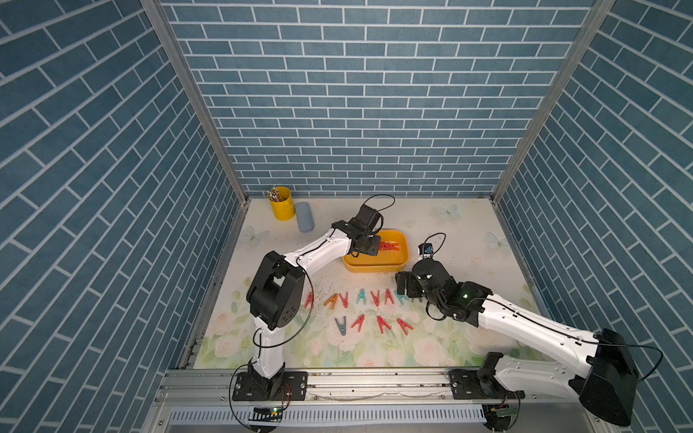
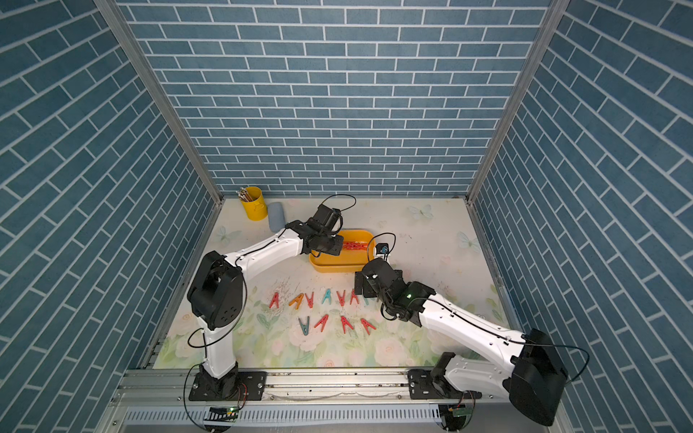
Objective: Take the clothespins out of the storage box
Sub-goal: Pick up the clothespin from the storage box.
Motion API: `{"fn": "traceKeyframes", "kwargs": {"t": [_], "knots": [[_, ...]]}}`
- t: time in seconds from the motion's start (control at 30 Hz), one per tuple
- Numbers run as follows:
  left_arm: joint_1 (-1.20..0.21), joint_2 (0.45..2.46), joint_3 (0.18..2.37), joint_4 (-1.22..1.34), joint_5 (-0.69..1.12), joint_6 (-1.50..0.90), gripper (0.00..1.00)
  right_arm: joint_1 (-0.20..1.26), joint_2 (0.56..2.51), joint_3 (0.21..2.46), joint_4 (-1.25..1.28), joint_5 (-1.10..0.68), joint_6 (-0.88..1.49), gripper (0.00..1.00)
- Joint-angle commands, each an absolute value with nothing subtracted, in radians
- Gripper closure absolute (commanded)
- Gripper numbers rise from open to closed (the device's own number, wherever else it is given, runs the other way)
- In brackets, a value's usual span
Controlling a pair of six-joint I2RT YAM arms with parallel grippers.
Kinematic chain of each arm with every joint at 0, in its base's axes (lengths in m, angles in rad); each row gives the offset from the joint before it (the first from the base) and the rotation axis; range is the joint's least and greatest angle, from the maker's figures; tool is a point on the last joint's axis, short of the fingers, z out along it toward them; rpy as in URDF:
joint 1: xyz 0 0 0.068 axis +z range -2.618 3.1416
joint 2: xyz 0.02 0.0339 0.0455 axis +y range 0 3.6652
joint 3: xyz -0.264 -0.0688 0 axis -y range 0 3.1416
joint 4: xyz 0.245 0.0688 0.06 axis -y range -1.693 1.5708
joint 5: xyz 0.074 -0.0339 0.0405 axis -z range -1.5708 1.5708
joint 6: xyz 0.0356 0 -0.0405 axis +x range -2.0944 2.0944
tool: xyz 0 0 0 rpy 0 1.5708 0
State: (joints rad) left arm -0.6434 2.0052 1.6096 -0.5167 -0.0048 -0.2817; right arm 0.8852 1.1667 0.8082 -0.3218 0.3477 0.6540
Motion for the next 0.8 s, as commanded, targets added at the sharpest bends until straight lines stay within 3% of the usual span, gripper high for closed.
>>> {"fn": "traceKeyframes", "kwargs": {"t": [0.0,0.37,0.77], "knots": [[-0.646,2.070,1.670,-0.558,-0.048,-0.222,0.73,0.855,1.194,0.848,-0.277,0.308,0.590,0.00],[-0.646,2.213,1.768,-0.523,-0.080,-0.155,0.78,0.758,1.242,0.869,-0.249,0.235,0.555,0.01],[-0.632,2.316,1.854,-0.514,-0.060,-0.108,0.74,0.706,1.287,0.884,-0.255,0.189,0.549,0.00]]}}
